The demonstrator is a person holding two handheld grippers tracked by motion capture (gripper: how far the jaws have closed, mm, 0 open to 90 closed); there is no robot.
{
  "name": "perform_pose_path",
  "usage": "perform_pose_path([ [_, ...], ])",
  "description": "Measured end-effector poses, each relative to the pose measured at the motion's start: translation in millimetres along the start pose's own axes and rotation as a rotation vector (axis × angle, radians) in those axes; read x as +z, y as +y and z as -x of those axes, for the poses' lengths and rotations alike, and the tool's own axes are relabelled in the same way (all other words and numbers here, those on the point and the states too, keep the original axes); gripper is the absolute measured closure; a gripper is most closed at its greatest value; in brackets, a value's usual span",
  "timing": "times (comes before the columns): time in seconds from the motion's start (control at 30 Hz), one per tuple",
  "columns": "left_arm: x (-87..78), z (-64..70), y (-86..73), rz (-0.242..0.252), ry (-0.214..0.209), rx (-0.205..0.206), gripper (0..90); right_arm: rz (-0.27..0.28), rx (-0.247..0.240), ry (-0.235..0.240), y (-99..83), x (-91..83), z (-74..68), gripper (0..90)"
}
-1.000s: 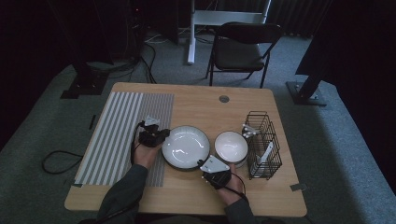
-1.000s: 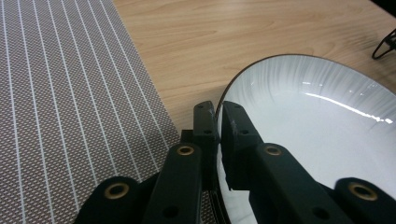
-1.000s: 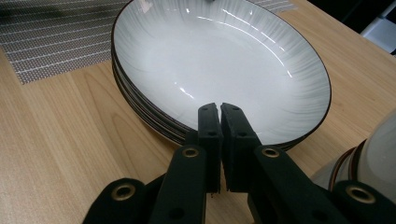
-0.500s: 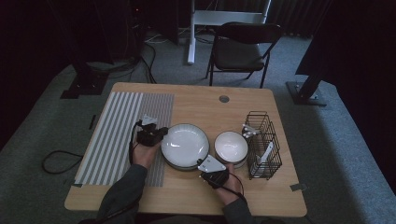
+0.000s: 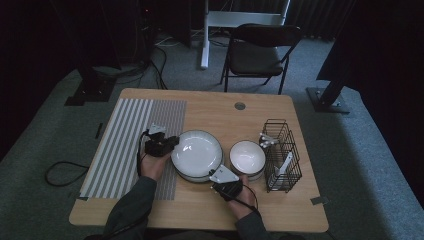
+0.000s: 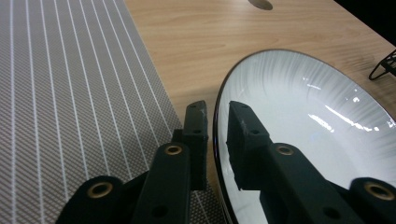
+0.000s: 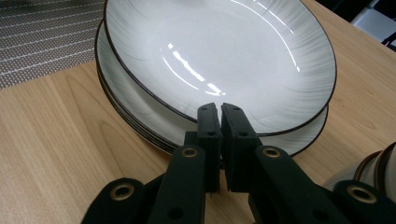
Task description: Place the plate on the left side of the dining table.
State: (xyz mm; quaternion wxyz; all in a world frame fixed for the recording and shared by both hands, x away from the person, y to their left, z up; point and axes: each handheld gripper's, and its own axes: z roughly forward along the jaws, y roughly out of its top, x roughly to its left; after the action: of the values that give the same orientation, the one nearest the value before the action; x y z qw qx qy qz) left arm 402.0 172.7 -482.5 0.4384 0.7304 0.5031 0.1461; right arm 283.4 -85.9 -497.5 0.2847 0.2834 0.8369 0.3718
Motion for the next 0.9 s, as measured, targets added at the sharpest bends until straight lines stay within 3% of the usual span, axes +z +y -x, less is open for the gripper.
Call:
perform_pose_path([
  [0.27, 1.1, -4.0, -3.6, -0.007, -0.035, -0.048, 73.1, -0.015, 0.003, -0.009, 2.8, 4.6, -1.4, 86.6],
  [0.63, 1.5, -5.3, -5.0, -0.001, -0.035, -0.066, 75.2, -0.014, -0.003, -0.016, 8.5, 9.8, -4.2, 87.0],
  [0.9, 1.6, -9.5, -8.3, 0.032, -0.054, -0.151, 80.5, -0.003, -0.002, -0.021, 9.9, 10.1, -5.7, 87.1],
])
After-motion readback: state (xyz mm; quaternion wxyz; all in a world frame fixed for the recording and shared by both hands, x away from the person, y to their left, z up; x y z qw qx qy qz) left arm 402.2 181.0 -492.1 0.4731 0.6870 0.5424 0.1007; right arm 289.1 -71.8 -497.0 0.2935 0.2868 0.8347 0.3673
